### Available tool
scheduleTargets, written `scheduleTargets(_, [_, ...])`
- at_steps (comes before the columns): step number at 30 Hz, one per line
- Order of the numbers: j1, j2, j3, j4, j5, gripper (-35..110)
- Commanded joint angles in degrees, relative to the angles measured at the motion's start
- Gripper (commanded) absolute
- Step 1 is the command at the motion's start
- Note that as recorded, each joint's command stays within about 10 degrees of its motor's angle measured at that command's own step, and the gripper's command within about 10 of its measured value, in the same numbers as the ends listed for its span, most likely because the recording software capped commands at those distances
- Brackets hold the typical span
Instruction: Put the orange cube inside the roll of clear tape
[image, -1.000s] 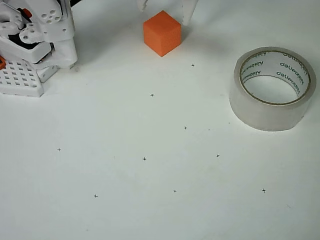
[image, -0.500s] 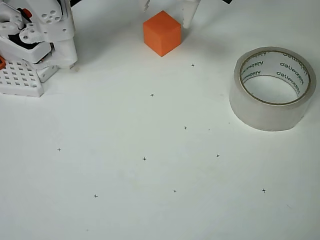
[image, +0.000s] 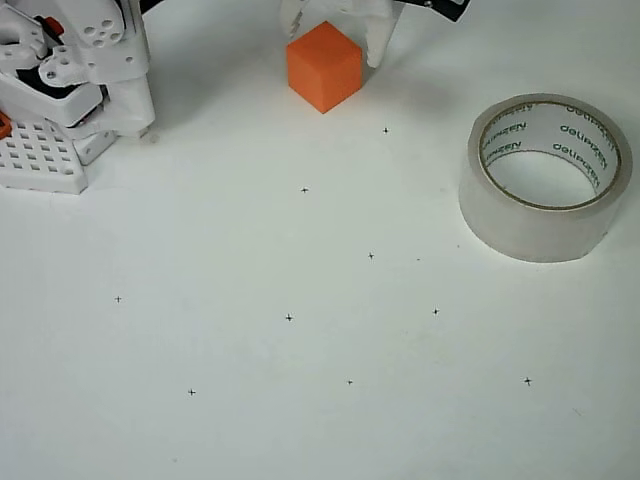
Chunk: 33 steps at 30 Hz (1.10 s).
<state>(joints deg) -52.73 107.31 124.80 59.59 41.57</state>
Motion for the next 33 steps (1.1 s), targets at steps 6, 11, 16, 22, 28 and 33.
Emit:
scheduleTargets(6, [-0.35,-0.26,1.58,-3.78,1.23,44])
scheduleTargets(11, [-0.35,-0.53,2.64,-5.19,1.23,44])
scheduleTargets(16, [-0.44,-0.53,3.78,-5.71,1.76,40])
scheduleTargets(22, [-0.7,-0.35,6.94,-9.14,2.55,32])
scheduleTargets(28, [-0.97,0.09,8.0,-9.14,3.08,16])
scheduleTargets(33, [-0.97,3.34,8.17,-8.79,2.9,11])
